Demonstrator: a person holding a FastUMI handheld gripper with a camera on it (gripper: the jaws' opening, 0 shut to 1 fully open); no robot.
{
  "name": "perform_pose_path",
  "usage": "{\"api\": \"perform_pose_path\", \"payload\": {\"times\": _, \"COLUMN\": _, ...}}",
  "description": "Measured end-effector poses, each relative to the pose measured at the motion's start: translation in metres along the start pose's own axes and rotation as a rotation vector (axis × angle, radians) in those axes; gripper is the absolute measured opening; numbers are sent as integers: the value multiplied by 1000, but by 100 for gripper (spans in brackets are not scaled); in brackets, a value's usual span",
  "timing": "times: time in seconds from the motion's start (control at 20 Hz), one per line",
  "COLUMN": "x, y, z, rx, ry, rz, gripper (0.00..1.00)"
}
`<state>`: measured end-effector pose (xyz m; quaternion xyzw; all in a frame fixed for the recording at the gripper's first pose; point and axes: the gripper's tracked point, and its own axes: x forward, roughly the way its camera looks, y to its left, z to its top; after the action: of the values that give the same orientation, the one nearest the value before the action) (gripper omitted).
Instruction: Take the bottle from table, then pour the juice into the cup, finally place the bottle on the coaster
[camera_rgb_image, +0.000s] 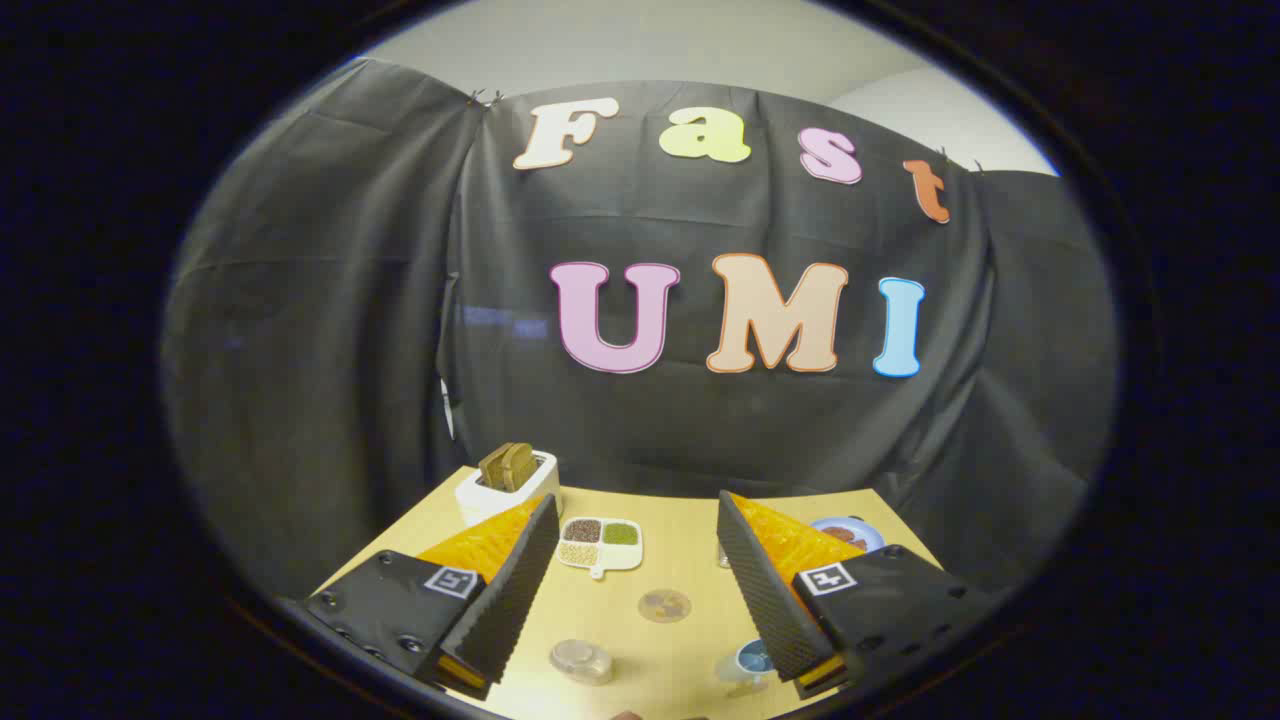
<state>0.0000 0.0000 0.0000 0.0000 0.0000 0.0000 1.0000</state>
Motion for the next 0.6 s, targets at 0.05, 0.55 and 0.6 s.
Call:
{"api": "perform_pose_path", "payload": {"times": 0.05, "x": 0, "y": 0, "z": 2, "rx": 6, "ry": -5, "rz": -3, "gripper": 99}}
{"api": "perform_pose_path", "payload": {"times": 0.55, "x": -11, "y": -1, "z": 6, "rx": 45, "ry": -10, "rz": -41, "gripper": 99}}
{"api": "perform_pose_path", "payload": {"times": 0.6, "x": -12, "y": -1, "z": 7, "rx": 52, "ry": -11, "rz": -44, "gripper": 99}}
